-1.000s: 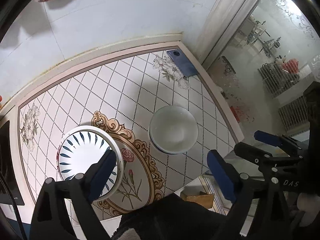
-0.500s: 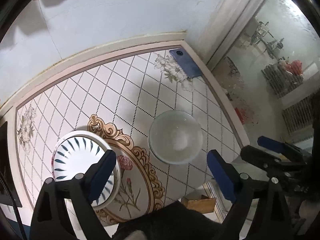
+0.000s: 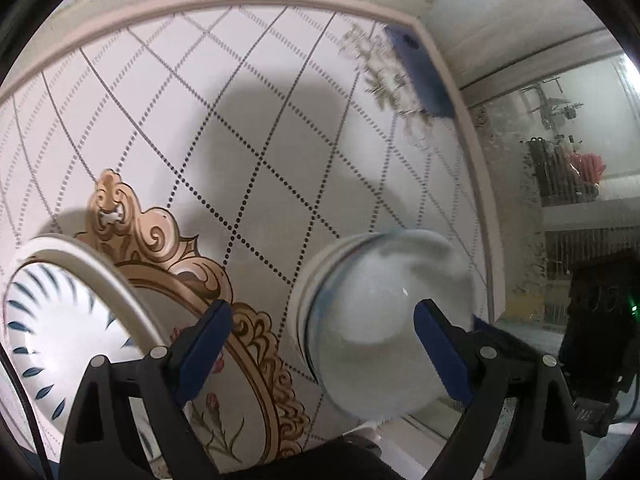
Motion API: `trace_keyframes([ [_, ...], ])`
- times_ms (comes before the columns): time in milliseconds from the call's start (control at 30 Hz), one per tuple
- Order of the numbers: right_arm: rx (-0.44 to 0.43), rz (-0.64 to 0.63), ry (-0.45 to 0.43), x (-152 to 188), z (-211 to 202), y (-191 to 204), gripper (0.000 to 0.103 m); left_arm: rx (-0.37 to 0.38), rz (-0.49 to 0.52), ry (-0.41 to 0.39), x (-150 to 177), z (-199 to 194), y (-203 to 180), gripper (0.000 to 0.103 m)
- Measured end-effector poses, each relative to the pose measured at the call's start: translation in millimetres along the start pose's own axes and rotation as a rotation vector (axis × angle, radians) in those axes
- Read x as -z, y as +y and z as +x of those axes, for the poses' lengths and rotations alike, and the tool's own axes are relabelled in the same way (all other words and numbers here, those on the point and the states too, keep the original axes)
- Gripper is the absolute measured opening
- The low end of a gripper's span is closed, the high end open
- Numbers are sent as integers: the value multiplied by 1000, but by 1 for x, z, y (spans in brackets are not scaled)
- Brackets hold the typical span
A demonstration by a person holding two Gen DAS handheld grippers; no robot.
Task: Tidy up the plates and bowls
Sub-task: 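Lower both tools and grip the rim of the bowl stack, then lift the bowl stack with both tools and carry it over the plate stack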
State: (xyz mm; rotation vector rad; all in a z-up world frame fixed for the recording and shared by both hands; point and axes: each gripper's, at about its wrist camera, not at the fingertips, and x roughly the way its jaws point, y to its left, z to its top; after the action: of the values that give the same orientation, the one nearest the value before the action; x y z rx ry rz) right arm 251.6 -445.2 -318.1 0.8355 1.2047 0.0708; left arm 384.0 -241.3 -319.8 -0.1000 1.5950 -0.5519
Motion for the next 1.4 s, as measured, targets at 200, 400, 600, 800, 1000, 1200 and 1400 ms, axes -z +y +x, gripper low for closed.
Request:
trace_keyframes([
  [200, -69, 76, 59, -4, 42, -22, 91, 40, -27, 65, -2, 31, 8, 91],
  [400, -94, 119, 96, -7, 67, -36, 90, 100, -72, 102, -6, 50, 18, 81],
  [600, -128, 127, 105, -11, 79, -40, 75, 183, -95, 101, -5, 55, 18, 55],
  [800, -107, 93, 72, -15, 79, -36, 49, 160, -74, 77, -3, 54, 14, 52],
  [1000, -52, 49, 79, -18, 82, -27, 46, 140, -79, 68, -2, 52, 15, 52],
  [1200, -37, 28, 90, -22, 84, -11, 46, 133, -93, 34, 1, 31, 23, 52],
  [1400, -55, -35, 107, -27, 83, 27, 46, 113, -121, -43, 7, -10, 42, 52],
])
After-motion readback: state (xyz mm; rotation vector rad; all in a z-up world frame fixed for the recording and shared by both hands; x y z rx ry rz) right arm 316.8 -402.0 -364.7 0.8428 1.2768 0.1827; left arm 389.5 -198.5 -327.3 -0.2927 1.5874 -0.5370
